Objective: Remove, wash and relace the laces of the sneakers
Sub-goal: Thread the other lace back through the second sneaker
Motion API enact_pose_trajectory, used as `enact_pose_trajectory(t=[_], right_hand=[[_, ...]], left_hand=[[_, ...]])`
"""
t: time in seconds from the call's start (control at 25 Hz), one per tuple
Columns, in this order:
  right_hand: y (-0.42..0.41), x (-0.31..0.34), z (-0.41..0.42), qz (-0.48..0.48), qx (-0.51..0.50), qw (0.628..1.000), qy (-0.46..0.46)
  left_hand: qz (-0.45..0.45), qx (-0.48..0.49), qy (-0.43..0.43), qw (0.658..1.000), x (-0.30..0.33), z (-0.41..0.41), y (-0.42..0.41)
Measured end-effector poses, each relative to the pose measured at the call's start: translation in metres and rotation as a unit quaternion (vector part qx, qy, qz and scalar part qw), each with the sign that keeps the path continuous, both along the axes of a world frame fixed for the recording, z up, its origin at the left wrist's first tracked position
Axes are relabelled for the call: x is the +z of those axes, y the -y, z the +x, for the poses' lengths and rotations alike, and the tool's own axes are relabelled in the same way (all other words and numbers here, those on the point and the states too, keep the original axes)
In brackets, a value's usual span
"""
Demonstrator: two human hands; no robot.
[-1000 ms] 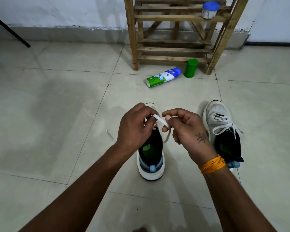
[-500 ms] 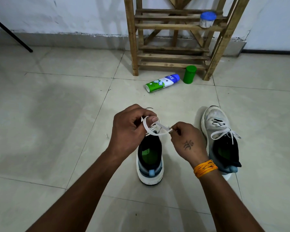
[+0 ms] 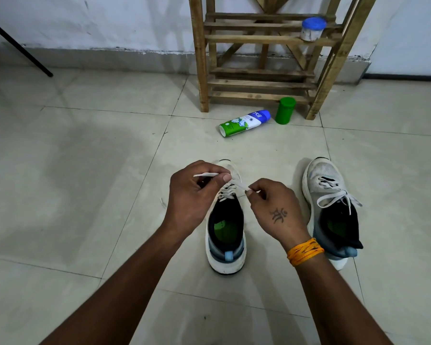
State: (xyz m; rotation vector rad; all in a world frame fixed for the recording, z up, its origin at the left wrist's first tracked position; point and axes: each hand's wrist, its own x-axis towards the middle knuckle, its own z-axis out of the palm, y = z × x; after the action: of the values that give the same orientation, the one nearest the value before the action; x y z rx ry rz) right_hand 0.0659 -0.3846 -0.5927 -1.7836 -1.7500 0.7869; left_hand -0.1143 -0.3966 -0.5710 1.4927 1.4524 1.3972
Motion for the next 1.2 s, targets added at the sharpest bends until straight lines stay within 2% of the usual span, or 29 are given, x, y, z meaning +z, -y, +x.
enact_pose_trajectory(t=[0.16, 0.24, 0.52, 0.72, 0.84, 0.92, 1.04, 1.2], right_hand=[[0.006, 0.013, -0.018, 0.01, 0.099, 0.981, -0.164], [0.005, 0.011, -0.019, 0.023, 0.088, 0.976, -0.197], [0.001, -0.001, -0.004, 0.049, -0.007, 0.996, -0.069], [0.0, -0.005, -0.003, 0.052, -0.024, 0.997, -0.052], [0.001, -0.009, -0.001, 0.089, -0.012, 0.995, 0.043], [0.002, -0.01, -0.003, 0.125, 0.043, 0.986, 0.101], [0.001, -0.007, -0.014, 0.123, 0.132, 0.983, 0.02], [0.001, -0.007, -0.017, 0.075, 0.102, 0.988, -0.085]], left_hand=[[-0.018, -0.011, 0.011, 1.0, -0.003, 0.002, 0.001], [-0.038, -0.022, 0.011, 0.999, -0.002, 0.003, 0.0], [-0.156, -0.044, -0.032, 0.986, -0.006, -0.022, -0.008], [-0.153, -0.028, -0.076, 0.985, -0.011, -0.03, -0.01], [-0.142, -0.035, -0.092, 0.985, -0.016, -0.028, -0.008], [-0.112, -0.048, -0.121, 0.985, -0.015, -0.025, -0.005], [-0.052, -0.07, -0.162, 0.983, -0.014, -0.018, -0.006], [-0.077, -0.067, -0.124, 0.987, -0.017, -0.018, -0.006]])
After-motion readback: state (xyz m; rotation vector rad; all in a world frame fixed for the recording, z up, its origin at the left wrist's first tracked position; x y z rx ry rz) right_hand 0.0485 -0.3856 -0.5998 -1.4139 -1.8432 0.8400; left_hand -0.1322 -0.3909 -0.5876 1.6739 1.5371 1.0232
